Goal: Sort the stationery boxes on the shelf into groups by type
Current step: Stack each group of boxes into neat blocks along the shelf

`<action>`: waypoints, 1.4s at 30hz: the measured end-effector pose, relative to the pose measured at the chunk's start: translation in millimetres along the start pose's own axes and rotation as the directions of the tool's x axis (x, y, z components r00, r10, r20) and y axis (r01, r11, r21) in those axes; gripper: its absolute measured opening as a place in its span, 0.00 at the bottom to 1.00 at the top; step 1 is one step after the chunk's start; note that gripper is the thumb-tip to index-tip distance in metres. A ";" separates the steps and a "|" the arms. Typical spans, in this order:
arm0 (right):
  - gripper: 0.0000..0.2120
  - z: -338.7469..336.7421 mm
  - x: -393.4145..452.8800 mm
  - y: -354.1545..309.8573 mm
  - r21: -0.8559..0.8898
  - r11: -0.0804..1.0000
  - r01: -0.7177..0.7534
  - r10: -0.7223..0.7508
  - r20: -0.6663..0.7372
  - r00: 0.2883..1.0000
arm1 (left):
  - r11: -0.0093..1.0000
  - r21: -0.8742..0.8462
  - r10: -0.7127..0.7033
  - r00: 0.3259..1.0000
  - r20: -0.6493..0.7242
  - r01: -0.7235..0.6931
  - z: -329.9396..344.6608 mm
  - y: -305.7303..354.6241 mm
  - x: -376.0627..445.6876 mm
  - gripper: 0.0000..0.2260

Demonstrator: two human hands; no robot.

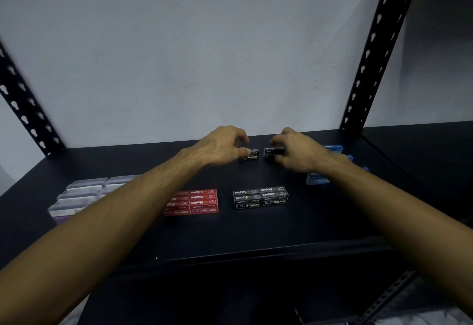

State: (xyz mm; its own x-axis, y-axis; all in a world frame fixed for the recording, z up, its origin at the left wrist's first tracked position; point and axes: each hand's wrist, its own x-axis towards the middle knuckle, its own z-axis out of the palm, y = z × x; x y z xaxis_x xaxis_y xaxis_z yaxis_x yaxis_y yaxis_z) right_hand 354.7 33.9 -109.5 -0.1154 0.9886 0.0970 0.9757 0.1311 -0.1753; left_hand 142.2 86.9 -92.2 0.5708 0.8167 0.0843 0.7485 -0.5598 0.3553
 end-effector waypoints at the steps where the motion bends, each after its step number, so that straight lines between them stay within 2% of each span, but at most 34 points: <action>1: 0.22 2.3 5.4 3.2 -0.026 1.000 0.000 0.000 -0.001 1.000 | 1.000 -0.001 -0.009 1.000 -0.004 0.009 3.6 -1.0 5.5 0.16; 5: 0.20 10.0 21.4 10.4 -0.124 0.992 0.025 -0.025 -0.001 1.000 | 0.999 -0.009 -0.030 1.000 0.007 0.030 19.0 -3.0 21.7 0.19; 9: 0.13 18.5 30.0 12.1 -0.166 0.984 0.059 -0.061 -0.003 0.998 | 1.000 0.002 -0.008 0.999 0.032 0.007 34.1 -4.0 30.2 0.17; 15: 0.10 25.3 39.1 10.5 -0.106 0.989 0.104 -0.102 0.030 0.994 | 1.000 -0.014 0.004 1.000 0.015 -0.003 39.9 -7.8 35.8 0.11; 21: 0.10 24.8 38.8 4.0 -0.074 0.991 0.108 -0.104 0.051 0.993 | 1.000 -0.019 -0.001 1.000 0.019 0.001 38.7 -10.1 35.8 0.10; 27: 0.13 19.4 31.6 -0.9 -0.033 0.994 0.102 -0.098 0.092 0.991 | 0.995 -0.102 0.014 1.000 0.026 -0.012 38.4 -8.6 28.7 0.10; 42: 0.12 13.2 -6.4 -22.9 0.119 0.991 0.065 -0.081 0.136 0.987 | 0.989 -0.143 -0.005 0.989 0.150 0.026 27.6 1.1 -13.7 0.08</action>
State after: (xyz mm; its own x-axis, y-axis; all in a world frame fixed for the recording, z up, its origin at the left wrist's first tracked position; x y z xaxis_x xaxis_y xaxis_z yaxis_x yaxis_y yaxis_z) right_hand 330.6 25.5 -119.0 -0.2185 0.9756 -0.0230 0.9372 0.2032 -0.2836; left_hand 144.5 71.2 -118.7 0.6116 0.7890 -0.0583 0.7075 -0.5124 0.4866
